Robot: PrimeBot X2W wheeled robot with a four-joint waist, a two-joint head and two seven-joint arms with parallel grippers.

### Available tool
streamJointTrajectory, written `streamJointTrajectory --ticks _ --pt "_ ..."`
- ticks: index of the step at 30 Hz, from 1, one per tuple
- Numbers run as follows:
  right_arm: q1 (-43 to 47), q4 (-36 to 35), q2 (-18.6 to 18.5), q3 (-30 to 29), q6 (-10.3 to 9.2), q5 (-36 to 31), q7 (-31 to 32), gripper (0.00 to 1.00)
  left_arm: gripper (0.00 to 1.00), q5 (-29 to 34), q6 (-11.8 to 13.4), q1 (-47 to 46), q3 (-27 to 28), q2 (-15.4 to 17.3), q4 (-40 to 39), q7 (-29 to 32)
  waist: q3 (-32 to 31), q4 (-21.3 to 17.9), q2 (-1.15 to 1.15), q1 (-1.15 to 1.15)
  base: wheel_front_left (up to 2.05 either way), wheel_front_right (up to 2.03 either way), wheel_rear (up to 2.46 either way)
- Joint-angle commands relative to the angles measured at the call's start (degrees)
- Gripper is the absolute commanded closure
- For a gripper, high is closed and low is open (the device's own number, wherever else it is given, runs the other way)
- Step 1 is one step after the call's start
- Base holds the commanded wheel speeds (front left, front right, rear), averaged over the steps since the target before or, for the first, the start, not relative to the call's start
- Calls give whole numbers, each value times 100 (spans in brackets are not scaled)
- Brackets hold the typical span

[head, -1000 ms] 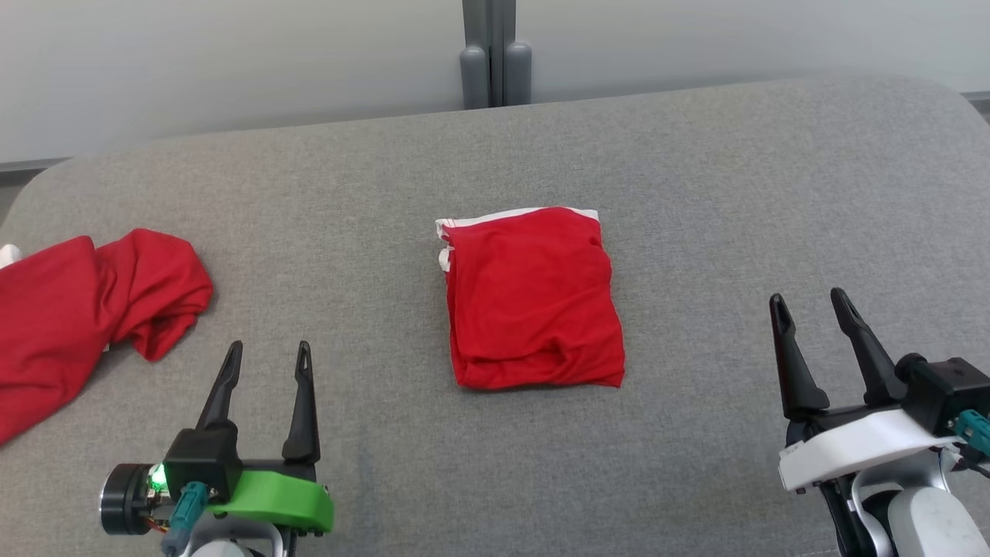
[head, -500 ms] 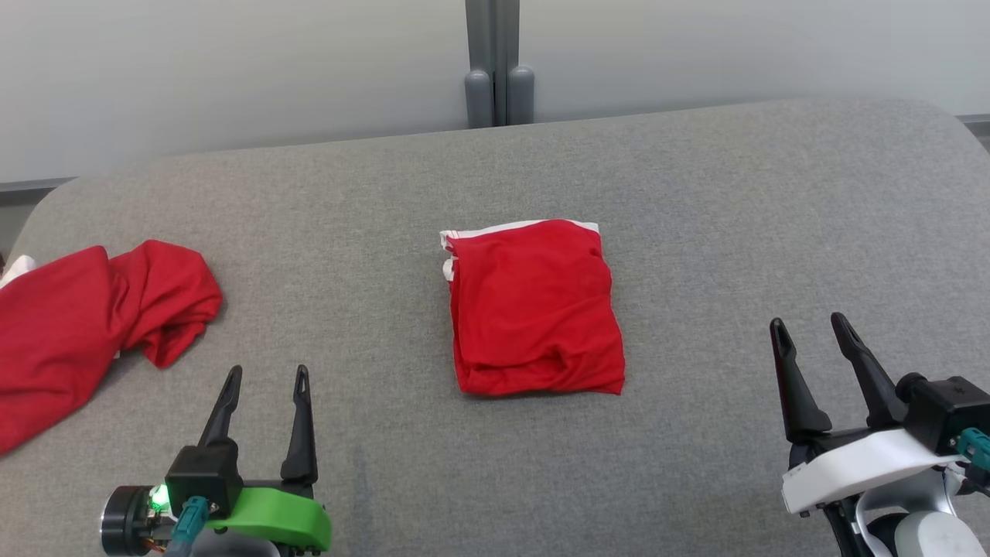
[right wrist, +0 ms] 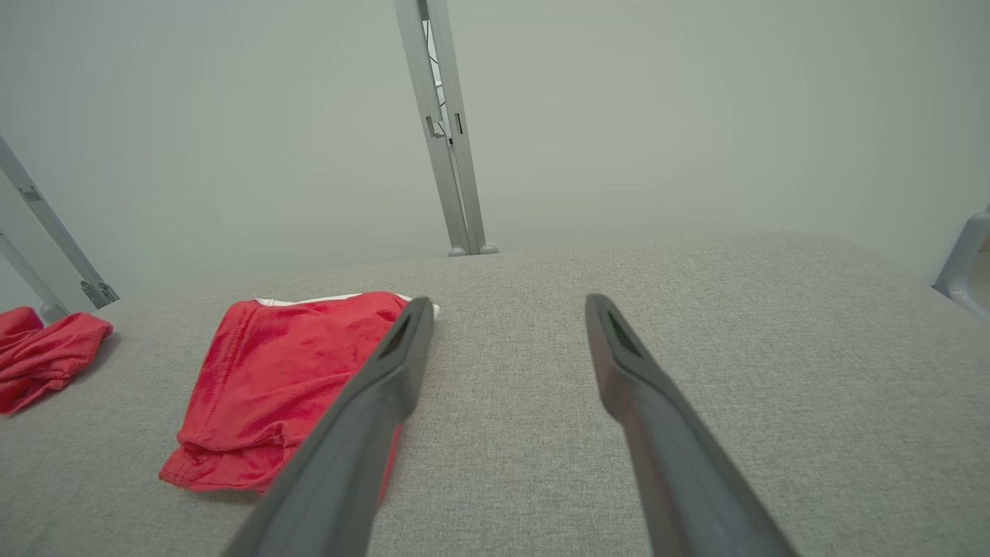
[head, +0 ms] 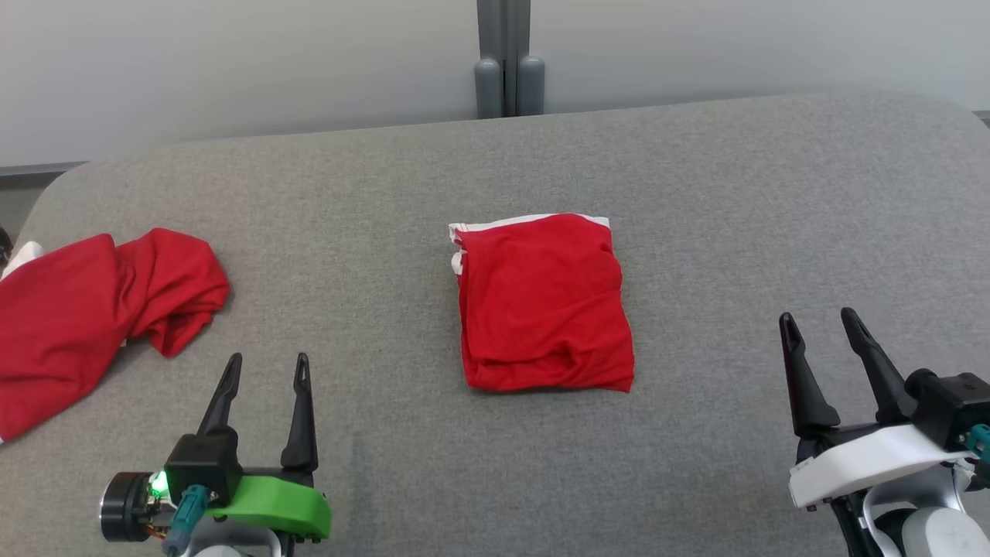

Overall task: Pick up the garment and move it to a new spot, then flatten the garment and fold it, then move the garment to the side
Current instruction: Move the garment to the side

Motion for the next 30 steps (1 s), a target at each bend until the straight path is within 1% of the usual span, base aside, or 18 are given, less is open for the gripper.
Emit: streamJointTrajectory --ticks 1,6,12,16,22,26,29,30 --pt "-73 -8 -42 -15 -6 2 8 0 0 -35 29 -137 1 15 -23 -33 79 88 0 0 0 0 0" --pt "-364 145 -144 63 -6 54 93 0 0 9 8 -434 -29 -46 -96 -47 427 341 0 0 0 0 0" --pt "-870 696 -281 313 -6 149 139 0 0 55 -65 -843 -86 -218 -199 -41 920 831 0 0 0 0 0" --pt "-1247 1335 -352 522 -6 233 128 0 0 96 -116 -1008 -94 -344 -272 -42 1130 1144 0 0 0 0 0" --pt "-1752 2317 -492 747 -6 354 80 0 0 176 -141 -1084 -62 -470 -398 -37 1289 1470 0 0 0 0 0" --pt "-1974 2883 -567 826 -6 498 167 0 0 218 -161 -1068 -23 -530 -460 -37 1307 1581 0 0 0 0 0" --pt "-2053 3136 -575 913 -6 603 266 0 0 254 -161 -1006 18 -550 -490 -37 1294 1577 0 0 0 0 0" --pt "-2064 3195 -576 956 -6 641 284 60 0 268 -162 -973 40 -552 -498 -37 1284 1554 0 0 0 0 0"
